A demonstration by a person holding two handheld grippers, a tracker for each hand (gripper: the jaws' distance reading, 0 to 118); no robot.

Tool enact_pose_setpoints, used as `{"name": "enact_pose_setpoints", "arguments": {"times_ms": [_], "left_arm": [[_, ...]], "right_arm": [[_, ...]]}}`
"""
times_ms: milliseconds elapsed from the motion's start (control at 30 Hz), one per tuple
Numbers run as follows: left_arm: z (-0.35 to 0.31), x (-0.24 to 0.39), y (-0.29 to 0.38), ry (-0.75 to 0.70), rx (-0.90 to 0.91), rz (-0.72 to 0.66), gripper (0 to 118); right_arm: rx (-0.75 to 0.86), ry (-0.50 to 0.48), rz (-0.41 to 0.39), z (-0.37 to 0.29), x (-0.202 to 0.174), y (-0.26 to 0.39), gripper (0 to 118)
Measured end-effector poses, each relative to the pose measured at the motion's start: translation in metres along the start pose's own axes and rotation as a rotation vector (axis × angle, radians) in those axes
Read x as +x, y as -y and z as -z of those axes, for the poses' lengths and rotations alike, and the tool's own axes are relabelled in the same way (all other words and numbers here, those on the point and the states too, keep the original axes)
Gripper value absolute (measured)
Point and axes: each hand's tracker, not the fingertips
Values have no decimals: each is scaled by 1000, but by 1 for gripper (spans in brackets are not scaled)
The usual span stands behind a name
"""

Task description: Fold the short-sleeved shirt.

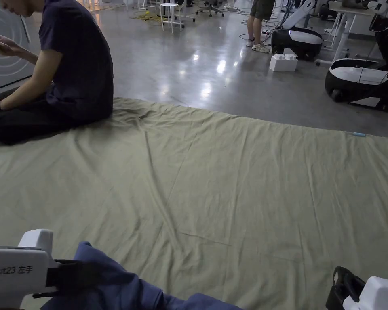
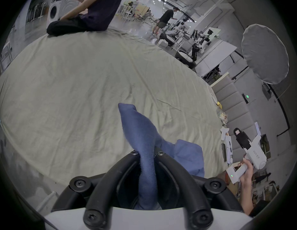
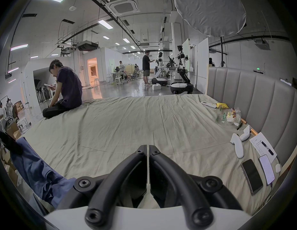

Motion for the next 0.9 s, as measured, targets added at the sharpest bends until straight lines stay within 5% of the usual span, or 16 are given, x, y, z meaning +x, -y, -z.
{"name": "enact_pose_setpoints", "arguments": {"times_ms": [500,900], "left_arm": [[39,132,24,60,-73,196,11],[177,209,93,24,-264,184,12]], "right_arm": [[-4,21,31,-3,14,6,3],[-17,43,61,-9,23,13,3]]}}
